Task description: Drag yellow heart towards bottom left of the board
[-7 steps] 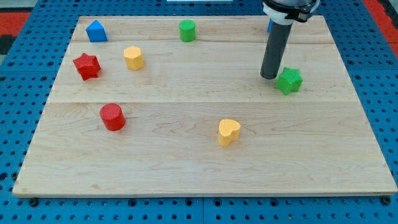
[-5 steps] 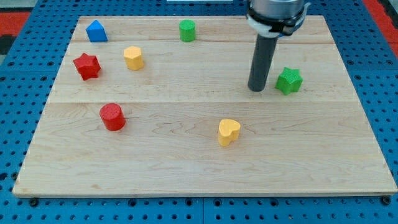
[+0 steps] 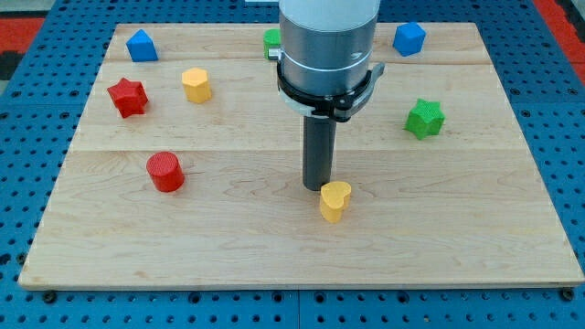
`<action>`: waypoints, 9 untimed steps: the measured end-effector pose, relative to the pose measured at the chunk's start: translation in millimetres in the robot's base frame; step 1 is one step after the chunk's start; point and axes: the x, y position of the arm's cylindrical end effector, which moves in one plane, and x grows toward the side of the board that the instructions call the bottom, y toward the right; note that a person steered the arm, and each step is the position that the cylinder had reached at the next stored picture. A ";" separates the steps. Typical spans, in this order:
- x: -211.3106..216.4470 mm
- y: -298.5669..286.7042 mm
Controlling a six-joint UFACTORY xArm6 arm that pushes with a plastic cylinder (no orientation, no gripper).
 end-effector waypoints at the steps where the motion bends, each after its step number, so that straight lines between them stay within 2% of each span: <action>1: 0.0 -0.5; 3: 0.0 -10.3; 5: 17.7 -15.1; 6: -6.6 12.8; 7: -18.7 77.1; 8: 17.5 79.1; 9: 30.9 4.9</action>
